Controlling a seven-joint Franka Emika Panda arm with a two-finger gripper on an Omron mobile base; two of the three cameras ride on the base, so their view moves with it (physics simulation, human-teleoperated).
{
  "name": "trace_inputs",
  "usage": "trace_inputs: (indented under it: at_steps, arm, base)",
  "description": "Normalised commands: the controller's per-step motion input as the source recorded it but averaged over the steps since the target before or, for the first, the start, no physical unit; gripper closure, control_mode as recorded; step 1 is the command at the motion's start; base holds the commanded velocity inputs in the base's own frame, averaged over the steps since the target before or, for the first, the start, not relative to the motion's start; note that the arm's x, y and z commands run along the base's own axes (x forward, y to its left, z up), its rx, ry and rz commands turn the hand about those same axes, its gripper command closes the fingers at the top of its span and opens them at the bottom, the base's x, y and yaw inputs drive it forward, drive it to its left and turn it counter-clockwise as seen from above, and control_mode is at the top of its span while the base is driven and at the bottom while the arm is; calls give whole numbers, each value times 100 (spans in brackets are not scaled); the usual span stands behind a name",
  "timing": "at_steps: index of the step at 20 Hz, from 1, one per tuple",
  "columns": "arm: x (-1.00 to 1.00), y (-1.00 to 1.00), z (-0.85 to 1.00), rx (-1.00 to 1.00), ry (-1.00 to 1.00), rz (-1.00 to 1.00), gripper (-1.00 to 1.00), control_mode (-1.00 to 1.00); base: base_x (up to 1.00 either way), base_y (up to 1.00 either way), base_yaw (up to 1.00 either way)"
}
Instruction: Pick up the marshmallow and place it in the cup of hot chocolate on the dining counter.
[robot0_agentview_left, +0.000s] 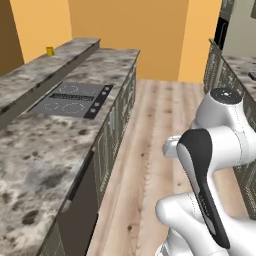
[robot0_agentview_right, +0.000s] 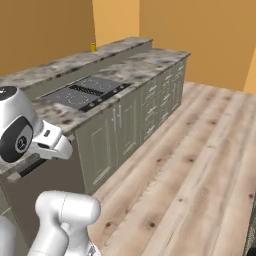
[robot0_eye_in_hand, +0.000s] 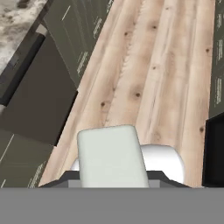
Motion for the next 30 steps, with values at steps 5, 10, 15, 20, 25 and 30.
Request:
trace_inputs:
  at_steps: [5, 10, 15, 20, 25, 30]
  arm:
    - [0, 0, 0, 0, 0, 0, 100, 100]
    - [0, 0, 0, 0, 0, 0, 100, 100]
    - [0, 0, 0, 0, 0, 0, 100, 100]
    - [0, 0, 0, 0, 0, 0, 100, 100]
    - [0, 0, 0, 0, 0, 0, 100, 100]
    - [0, 0, 0, 0, 0, 0, 100, 100]
  base:
    - [-100, 49, 6]
    - [-100, 9, 11]
    - [-42, 0, 14]
    - [65, -61, 59]
    - [11, -18, 95]
    - [-39, 26, 77]
